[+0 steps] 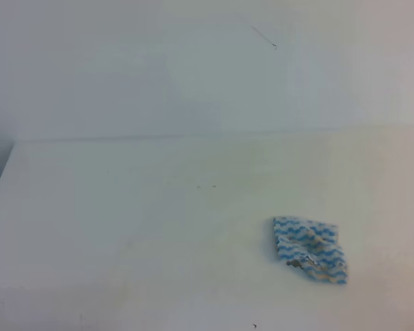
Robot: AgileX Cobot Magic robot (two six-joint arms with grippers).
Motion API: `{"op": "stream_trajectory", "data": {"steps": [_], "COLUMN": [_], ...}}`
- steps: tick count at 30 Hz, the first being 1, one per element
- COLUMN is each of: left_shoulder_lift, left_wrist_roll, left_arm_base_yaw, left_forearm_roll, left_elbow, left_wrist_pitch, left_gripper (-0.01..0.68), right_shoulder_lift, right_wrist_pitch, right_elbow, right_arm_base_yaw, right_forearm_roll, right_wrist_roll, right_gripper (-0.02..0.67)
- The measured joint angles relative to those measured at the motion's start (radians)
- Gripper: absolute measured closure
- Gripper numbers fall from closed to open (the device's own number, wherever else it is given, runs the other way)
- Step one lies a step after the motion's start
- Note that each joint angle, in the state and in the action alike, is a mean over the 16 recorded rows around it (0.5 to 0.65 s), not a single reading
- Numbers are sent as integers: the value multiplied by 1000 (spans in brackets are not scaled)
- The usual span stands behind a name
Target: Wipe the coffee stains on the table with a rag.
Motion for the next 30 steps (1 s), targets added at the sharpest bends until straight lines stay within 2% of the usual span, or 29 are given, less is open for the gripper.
{"op": "stream_trajectory", "data": {"steps": [16, 30], "left_shoulder_lift": [0, 0], "left_wrist_roll": [-1, -2], "left_arm_base_yaw": [0, 0], "left_forearm_roll": [0, 0], "left_elbow": [0, 0], "left_wrist_pitch": [0, 0], "left_gripper": [674, 674], "right_shoulder_lift": [1, 2], "right_wrist_pitch": [5, 34], "right_elbow": [6, 6], "right_arm_base_yaw": [-7, -7], "right_forearm_roll": [-2, -16], "right_wrist_roll": [-5, -119], "right_gripper": [650, 650]}}
